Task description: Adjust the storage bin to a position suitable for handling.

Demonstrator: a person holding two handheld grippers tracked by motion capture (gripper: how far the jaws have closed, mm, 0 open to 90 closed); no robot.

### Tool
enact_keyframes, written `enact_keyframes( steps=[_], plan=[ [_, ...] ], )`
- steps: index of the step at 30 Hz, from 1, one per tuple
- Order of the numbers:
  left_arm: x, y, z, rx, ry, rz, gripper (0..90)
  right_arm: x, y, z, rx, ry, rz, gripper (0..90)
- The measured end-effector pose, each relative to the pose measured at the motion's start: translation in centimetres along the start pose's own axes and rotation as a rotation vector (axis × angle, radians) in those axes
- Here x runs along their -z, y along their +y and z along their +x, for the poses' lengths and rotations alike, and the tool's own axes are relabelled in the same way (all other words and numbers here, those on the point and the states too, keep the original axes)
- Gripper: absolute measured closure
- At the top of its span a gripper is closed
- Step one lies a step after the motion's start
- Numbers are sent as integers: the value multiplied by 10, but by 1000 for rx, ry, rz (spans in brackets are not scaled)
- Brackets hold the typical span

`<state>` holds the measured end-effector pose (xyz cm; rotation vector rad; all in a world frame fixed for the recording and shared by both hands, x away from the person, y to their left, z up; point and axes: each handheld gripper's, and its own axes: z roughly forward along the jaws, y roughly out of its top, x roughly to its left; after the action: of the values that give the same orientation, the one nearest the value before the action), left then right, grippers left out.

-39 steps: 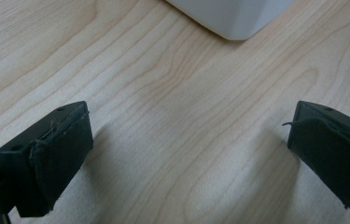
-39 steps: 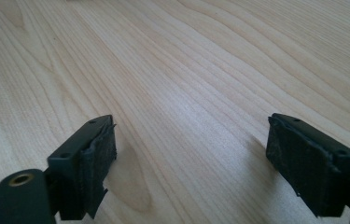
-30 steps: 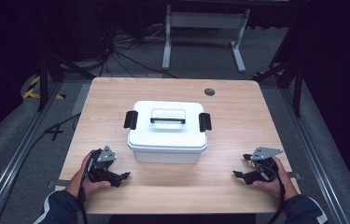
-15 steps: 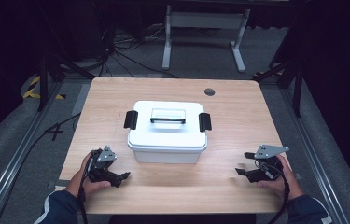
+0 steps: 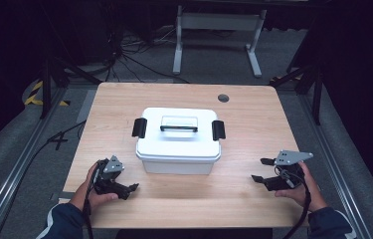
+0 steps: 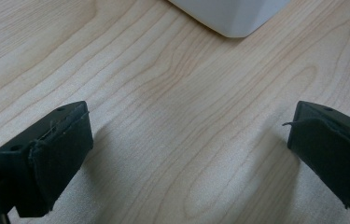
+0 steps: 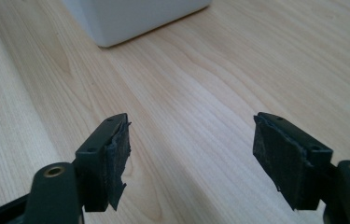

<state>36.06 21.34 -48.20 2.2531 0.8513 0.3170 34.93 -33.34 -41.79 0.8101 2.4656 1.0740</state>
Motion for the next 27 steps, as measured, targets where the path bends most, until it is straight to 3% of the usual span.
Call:
enact_keyframes(
  steps=[5, 7, 13, 21, 27],
  plan=[
    [0, 0, 0, 0, 0, 0, 5, 3, 12, 0, 30, -16, -17, 297],
    [0, 0, 0, -1, 0, 0, 6, 6, 18, 0, 34, -8, -39, 305],
    [0, 0, 0, -2, 1, -1, 6, 8, 38, -1, 62, 5, -32, 323],
    [0, 0, 0, -2, 1, -1, 6, 8, 80, 1, 148, 6, -6, 362],
    [0, 0, 0, -2, 1, -1, 6, 11, 105, 3, 185, 12, -11, 367]
  ],
)
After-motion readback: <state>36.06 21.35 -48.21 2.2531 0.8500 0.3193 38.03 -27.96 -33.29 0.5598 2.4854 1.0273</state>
